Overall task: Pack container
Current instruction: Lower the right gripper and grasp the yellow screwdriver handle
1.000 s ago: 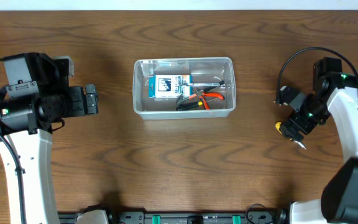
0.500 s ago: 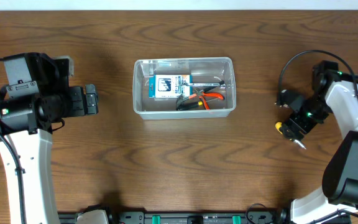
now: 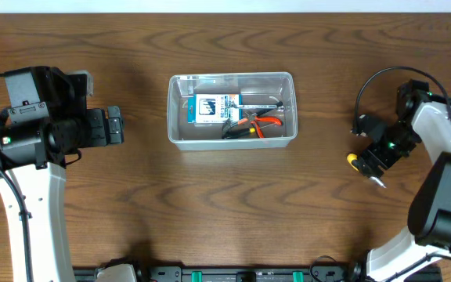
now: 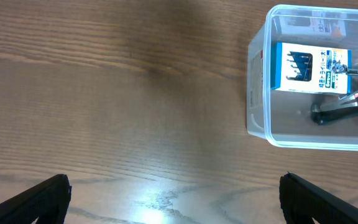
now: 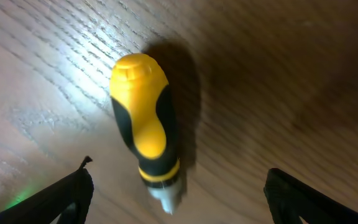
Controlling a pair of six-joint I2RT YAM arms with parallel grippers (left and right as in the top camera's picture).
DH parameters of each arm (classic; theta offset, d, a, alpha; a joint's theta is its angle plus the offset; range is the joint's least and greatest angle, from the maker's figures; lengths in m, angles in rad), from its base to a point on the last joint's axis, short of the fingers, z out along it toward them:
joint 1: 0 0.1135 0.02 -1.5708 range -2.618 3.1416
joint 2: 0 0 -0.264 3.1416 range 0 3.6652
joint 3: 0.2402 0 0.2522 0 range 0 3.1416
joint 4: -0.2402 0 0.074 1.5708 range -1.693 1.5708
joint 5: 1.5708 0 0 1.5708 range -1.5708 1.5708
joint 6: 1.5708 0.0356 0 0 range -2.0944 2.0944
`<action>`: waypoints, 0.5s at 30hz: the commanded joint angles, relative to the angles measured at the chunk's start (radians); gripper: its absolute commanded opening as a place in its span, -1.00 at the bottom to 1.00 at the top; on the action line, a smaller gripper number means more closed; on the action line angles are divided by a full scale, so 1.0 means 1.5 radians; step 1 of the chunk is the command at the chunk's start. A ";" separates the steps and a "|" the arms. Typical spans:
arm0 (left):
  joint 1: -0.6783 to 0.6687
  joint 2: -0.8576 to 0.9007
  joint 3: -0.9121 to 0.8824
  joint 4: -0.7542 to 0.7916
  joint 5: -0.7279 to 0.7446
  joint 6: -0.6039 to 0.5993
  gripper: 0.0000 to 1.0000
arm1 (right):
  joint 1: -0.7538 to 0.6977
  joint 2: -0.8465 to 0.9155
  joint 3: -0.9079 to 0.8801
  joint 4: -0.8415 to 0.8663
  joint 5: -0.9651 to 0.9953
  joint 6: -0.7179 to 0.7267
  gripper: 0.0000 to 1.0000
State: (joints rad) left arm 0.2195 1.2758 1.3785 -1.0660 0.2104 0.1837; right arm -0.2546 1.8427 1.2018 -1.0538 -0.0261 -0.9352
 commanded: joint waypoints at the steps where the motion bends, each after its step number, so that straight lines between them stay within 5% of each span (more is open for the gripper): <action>1: -0.002 0.004 0.000 0.000 -0.001 -0.002 0.96 | -0.003 0.030 -0.005 0.008 -0.005 0.008 0.78; 15: -0.002 0.004 0.000 -0.004 -0.001 -0.001 0.96 | -0.003 0.071 -0.005 0.020 -0.005 0.010 0.63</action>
State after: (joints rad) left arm 0.2195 1.2758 1.3785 -1.0695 0.2104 0.1837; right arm -0.2546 1.9247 1.1999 -1.0252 -0.0261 -0.9268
